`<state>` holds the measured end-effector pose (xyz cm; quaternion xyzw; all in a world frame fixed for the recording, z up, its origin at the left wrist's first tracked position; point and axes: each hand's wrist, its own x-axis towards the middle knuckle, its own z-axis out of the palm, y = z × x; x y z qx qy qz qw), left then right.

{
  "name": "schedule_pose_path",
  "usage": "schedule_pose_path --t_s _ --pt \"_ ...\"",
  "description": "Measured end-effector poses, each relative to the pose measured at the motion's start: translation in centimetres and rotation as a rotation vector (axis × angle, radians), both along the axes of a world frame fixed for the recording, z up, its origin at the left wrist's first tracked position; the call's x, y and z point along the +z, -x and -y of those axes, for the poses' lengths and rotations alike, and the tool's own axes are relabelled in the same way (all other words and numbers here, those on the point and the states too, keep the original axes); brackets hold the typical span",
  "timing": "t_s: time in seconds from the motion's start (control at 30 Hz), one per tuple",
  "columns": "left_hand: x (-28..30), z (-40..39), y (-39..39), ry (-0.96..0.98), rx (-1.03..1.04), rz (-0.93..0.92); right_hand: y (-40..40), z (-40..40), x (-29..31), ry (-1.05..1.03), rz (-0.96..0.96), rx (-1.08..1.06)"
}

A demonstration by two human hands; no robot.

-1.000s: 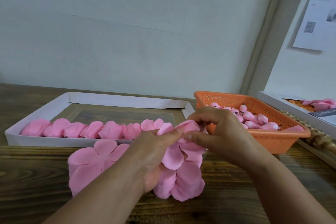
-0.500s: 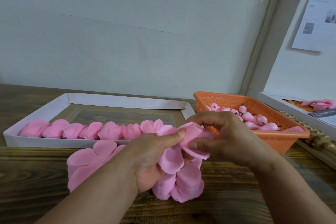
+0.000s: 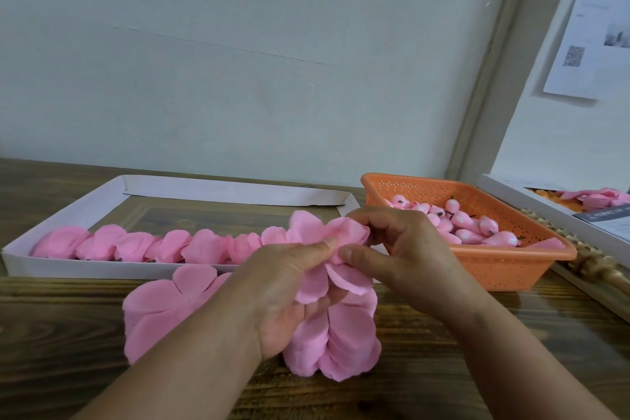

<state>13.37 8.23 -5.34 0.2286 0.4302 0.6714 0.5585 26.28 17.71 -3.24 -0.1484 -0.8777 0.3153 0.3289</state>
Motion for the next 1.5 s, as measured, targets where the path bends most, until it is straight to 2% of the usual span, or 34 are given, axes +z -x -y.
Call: schedule_pose_path --t_s 0.17,0.3,0.57,0.73,1.0,1.17,1.5 --pt "-0.5 -0.3 -0.2 -0.024 0.115 -0.301 0.2 0.0 0.0 0.037 -0.019 -0.040" --pt "-0.8 -0.3 -0.3 -0.008 0.137 -0.412 0.4 0.4 0.0 -0.025 0.032 -0.063" --pt "-0.9 -0.5 -0.6 -0.063 0.171 -0.443 0.6 0.8 0.1 -0.094 0.054 -0.082" --pt "-1.1 -0.5 -0.3 -0.028 0.229 -0.456 0.5 0.8 0.2 -0.044 0.039 -0.148" --pt "-0.8 -0.5 -0.4 0.079 0.345 -0.531 0.4 0.9 0.3 -0.030 0.076 -0.082" --pt "-0.6 -0.4 -0.4 0.104 0.391 -0.508 0.6 0.8 0.1 0.003 0.081 -0.064" --pt "-0.6 -0.4 -0.4 0.062 0.367 -0.500 0.7 0.7 0.0 0.044 0.027 -0.018"
